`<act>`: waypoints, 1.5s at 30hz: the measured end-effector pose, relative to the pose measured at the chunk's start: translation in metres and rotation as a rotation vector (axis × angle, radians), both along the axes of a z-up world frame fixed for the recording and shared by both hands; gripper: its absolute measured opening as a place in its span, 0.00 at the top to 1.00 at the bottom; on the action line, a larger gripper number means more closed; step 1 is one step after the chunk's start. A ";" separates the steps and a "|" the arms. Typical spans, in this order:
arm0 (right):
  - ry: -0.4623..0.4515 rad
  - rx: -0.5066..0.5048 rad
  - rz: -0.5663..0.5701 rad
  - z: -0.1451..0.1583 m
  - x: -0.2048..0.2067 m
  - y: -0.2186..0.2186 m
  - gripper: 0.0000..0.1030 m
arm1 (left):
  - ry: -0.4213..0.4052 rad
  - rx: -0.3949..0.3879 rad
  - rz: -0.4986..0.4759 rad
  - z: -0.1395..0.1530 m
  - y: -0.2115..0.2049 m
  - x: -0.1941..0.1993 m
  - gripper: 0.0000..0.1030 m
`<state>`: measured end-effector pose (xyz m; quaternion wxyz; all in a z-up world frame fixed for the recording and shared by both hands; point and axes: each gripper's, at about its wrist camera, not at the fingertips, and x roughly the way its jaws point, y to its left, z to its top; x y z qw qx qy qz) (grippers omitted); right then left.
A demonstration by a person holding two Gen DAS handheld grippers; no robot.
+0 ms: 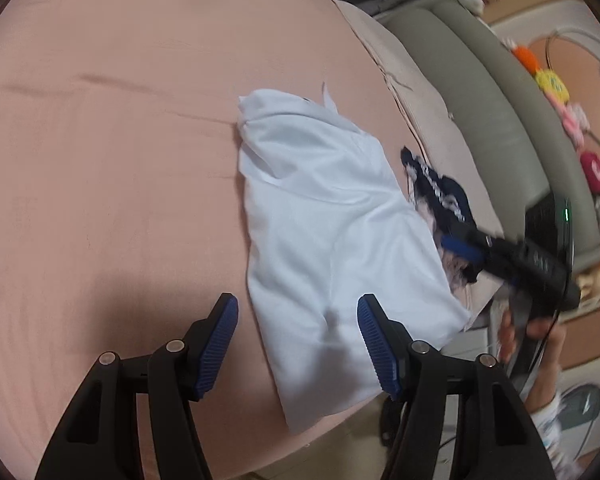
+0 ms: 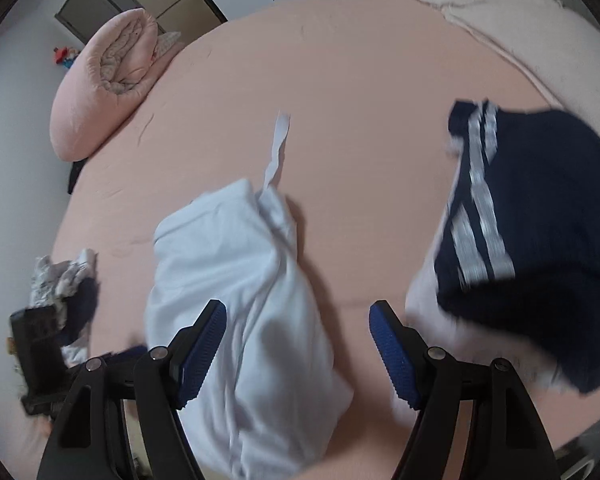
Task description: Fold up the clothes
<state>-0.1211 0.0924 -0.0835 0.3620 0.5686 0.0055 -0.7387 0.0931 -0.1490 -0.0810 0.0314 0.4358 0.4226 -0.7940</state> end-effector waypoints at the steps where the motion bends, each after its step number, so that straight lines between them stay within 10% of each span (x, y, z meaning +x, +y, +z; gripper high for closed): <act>1: -0.024 -0.024 -0.020 -0.002 0.001 0.008 0.28 | 0.001 0.012 0.010 -0.001 0.000 0.000 0.42; 9: -0.302 -0.282 -0.242 -0.033 0.030 0.062 0.25 | 0.018 0.116 0.059 -0.015 0.008 0.002 0.42; 23: -0.362 -0.437 -0.332 -0.056 0.069 0.052 0.21 | 0.088 0.230 0.170 -0.023 0.019 0.016 0.24; 29: -0.406 -0.453 -0.361 -0.081 0.072 0.042 0.20 | 0.099 0.222 0.158 -0.024 0.027 0.009 0.19; 32: -0.440 -0.518 -0.357 -0.092 0.066 0.034 0.00 | 0.111 0.256 0.167 -0.028 0.025 0.005 0.16; 45: -0.527 -0.436 -0.269 -0.087 0.014 -0.035 0.00 | 0.127 0.326 0.138 -0.026 0.011 -0.027 0.05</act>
